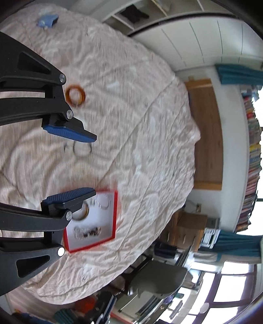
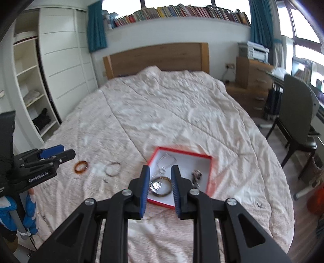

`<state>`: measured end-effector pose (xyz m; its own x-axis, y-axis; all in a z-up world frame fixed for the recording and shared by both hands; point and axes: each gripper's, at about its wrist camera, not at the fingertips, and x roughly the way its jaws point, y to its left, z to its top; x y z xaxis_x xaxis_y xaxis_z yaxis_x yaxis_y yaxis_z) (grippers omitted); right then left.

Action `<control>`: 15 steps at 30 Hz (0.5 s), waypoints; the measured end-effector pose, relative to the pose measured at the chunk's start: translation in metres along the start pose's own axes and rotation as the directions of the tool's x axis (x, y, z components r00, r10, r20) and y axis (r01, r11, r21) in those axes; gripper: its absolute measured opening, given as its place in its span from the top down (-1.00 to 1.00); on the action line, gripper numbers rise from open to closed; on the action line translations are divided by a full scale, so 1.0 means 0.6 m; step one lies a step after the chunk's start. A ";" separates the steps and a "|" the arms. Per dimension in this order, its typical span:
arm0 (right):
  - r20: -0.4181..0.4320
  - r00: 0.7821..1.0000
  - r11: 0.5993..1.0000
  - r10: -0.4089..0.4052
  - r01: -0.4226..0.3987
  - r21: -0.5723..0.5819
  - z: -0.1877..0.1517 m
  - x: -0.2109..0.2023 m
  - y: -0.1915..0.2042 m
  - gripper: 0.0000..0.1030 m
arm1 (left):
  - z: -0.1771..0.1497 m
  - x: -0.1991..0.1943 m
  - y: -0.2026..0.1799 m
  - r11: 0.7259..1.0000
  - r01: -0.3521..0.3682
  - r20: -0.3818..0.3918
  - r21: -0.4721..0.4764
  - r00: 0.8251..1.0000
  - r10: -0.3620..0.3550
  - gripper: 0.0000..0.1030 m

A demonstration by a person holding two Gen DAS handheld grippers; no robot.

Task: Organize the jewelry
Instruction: 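Move both tools toward the amber bangle and silver bangle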

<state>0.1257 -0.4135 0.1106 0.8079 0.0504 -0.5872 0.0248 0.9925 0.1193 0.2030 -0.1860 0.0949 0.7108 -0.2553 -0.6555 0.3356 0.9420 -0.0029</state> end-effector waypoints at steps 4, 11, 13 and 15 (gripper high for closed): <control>0.025 0.999 0.999 0.032 -0.032 -0.023 0.025 0.002 0.052 0.60 | 0.008 -0.022 0.071 0.998 -0.065 0.017 -0.026 0.998 0.066 0.11; 0.042 0.995 0.996 0.088 -0.086 -0.037 0.090 0.057 0.115 0.60 | 0.046 -0.014 0.192 0.983 -0.173 0.036 -0.067 0.984 0.176 0.11; 0.034 0.994 0.994 0.107 -0.106 -0.042 0.105 0.089 0.134 0.60 | 0.052 0.007 0.230 0.976 -0.199 0.022 -0.088 0.979 0.202 0.11; 0.018 0.993 0.992 0.119 -0.118 -0.049 0.108 0.120 0.149 0.60 | 0.049 0.033 0.259 0.971 -0.211 0.000 -0.111 0.977 0.212 0.11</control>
<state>0.2245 -0.3281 0.1309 0.8156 0.1666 -0.5541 -0.1001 0.9839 0.1484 0.2878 -0.0509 0.1038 0.7658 -0.0494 -0.6412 0.1076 0.9928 0.0520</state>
